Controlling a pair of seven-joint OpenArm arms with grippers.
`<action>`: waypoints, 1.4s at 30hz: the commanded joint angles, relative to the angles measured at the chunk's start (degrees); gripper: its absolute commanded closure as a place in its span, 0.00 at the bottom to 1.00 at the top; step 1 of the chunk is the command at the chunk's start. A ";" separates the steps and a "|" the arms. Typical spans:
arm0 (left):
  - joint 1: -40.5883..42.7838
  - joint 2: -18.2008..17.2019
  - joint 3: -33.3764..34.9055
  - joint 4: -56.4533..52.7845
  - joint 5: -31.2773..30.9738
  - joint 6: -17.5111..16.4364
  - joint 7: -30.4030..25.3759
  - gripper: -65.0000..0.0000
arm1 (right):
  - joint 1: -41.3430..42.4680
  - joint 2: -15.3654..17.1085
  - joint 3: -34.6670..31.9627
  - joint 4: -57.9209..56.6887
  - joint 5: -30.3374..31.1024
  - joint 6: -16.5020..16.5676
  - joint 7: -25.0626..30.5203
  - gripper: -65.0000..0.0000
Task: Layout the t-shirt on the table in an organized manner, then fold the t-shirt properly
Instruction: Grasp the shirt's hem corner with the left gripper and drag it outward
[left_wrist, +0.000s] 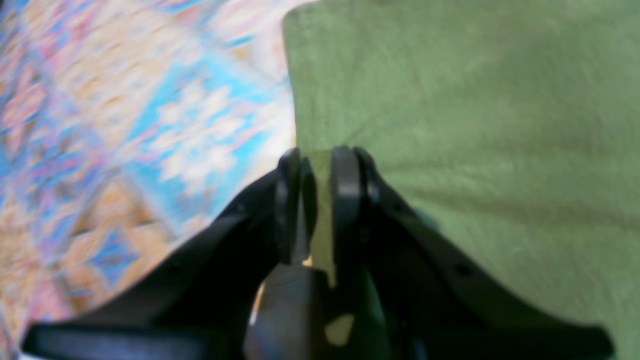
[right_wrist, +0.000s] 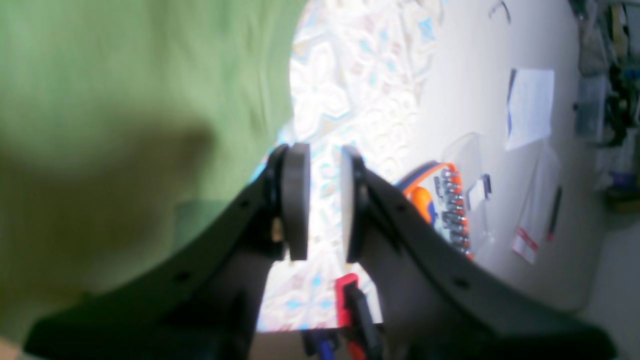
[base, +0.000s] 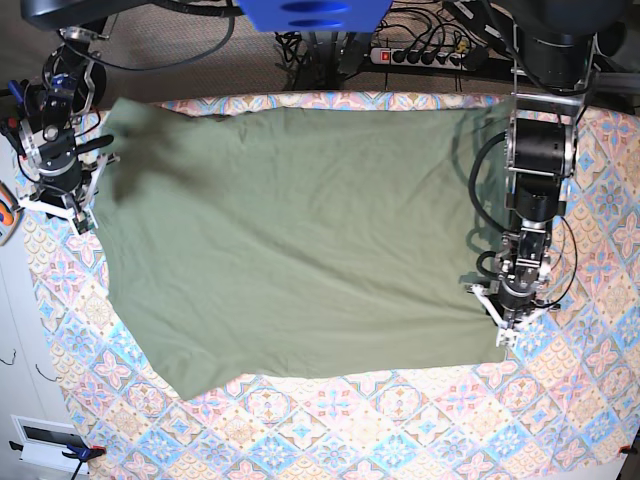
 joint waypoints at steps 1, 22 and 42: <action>-1.14 -1.36 -0.02 0.19 0.00 0.80 1.41 0.84 | 0.15 1.05 0.46 0.82 -0.32 -0.42 0.45 0.85; -6.15 3.04 -0.02 1.60 -0.18 0.98 -2.20 0.84 | -7.15 1.05 -1.30 0.91 -0.32 -0.42 10.56 0.85; 60.93 -5.67 -25.34 84.76 -3.17 -2.10 19.34 0.84 | -10.05 -2.55 -0.86 1.26 -0.23 -0.42 10.65 0.74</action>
